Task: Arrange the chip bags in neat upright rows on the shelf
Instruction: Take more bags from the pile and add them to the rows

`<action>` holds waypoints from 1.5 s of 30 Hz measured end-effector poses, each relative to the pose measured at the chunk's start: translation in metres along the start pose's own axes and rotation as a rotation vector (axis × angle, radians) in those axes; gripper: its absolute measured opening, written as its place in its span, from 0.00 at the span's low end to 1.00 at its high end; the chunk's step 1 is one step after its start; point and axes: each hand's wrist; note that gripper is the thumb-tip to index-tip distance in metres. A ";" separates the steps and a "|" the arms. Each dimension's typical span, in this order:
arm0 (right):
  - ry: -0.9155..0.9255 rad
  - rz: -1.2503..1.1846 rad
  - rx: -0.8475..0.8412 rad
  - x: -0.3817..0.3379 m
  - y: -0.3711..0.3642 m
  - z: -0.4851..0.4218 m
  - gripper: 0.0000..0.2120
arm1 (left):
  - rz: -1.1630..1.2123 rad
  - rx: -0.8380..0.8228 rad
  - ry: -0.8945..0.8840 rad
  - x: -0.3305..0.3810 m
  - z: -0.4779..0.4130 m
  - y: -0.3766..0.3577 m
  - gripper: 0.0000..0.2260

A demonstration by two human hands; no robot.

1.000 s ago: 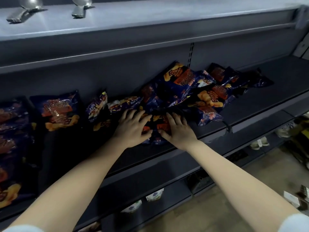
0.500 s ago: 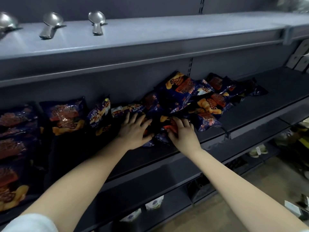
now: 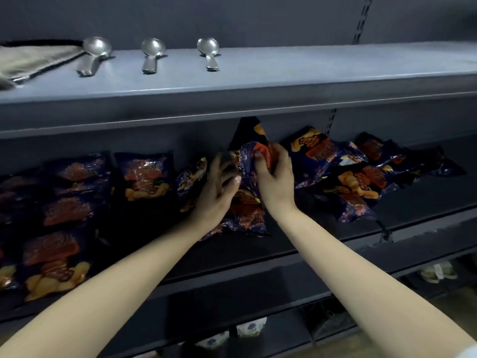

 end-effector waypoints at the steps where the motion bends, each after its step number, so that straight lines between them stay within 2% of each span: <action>1: -0.042 -0.062 -0.031 -0.005 -0.013 0.006 0.21 | 0.031 0.012 0.032 -0.001 0.005 0.005 0.45; 4: -0.132 -0.187 -0.161 -0.011 -0.048 0.029 0.21 | 0.071 0.114 0.153 -0.003 0.020 0.023 0.36; 7: -0.128 -0.221 -0.315 -0.008 -0.075 0.058 0.21 | 0.086 0.257 0.173 -0.006 0.035 0.055 0.29; 9: -0.152 -0.282 -0.453 -0.004 -0.088 0.074 0.22 | 0.049 0.305 0.191 -0.008 0.045 0.081 0.20; 11: -0.140 -0.276 -0.589 -0.001 -0.096 0.082 0.21 | 0.036 0.334 0.240 -0.009 0.053 0.111 0.16; 12: -0.100 -0.239 -0.609 -0.001 -0.099 0.083 0.19 | 0.040 0.342 0.279 -0.007 0.056 0.126 0.15; 14: 0.021 -0.173 -0.508 -0.004 -0.099 0.074 0.16 | 0.021 0.332 0.364 0.000 0.060 0.156 0.11; 16: 0.148 -0.146 -0.386 -0.011 -0.100 0.057 0.13 | -0.034 0.259 0.486 0.012 0.064 0.184 0.10; 18: 0.278 -0.107 -0.389 -0.020 -0.102 0.039 0.14 | -0.205 0.078 0.655 0.027 0.068 0.206 0.13; 20: 0.292 -0.047 -0.609 -0.029 -0.105 0.030 0.25 | -0.393 -0.160 0.801 0.035 0.069 0.218 0.18; 22: 0.189 -0.009 -0.982 -0.033 -0.109 0.036 0.37 | -0.453 -0.289 0.849 0.036 0.068 0.222 0.19; 23: 0.143 -0.003 -1.125 -0.030 -0.111 0.044 0.40 | -0.473 -0.325 0.859 0.036 0.066 0.221 0.20; 25: 0.099 -0.021 -1.231 -0.015 -0.118 0.062 0.37 | -0.501 -0.416 0.877 0.035 0.060 0.217 0.22; 28: -0.060 -0.116 -1.155 0.002 -0.124 0.075 0.30 | -0.663 -0.498 0.913 0.031 0.048 0.209 0.29; 30: -0.119 -0.170 -1.081 0.005 -0.126 0.077 0.28 | -0.776 -0.496 0.855 0.028 0.043 0.207 0.33; 33: -0.188 -0.204 -0.958 0.010 -0.133 0.079 0.26 | -0.834 -0.426 0.621 0.026 0.038 0.203 0.33; 37: -0.228 -0.105 -0.720 0.016 -0.151 0.067 0.23 | -1.029 -0.187 0.197 0.022 0.040 0.197 0.30; 39: -0.256 -0.098 -0.641 0.016 -0.162 0.056 0.23 | -1.130 -0.081 0.051 0.014 0.049 0.194 0.30; 43: -0.217 -0.051 -0.624 0.020 -0.187 0.047 0.20 | -1.331 -0.079 0.036 -0.019 0.079 0.188 0.28; 45: -0.159 0.024 -0.597 0.023 -0.197 0.040 0.23 | -1.360 -0.108 0.041 -0.036 0.092 0.179 0.24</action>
Point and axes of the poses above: each hand's wrist, its own z-axis away from the middle knuckle, its own y-axis out of the back of the hand, x = y × z, and after that the axes turned 1 degree about y, right-handed
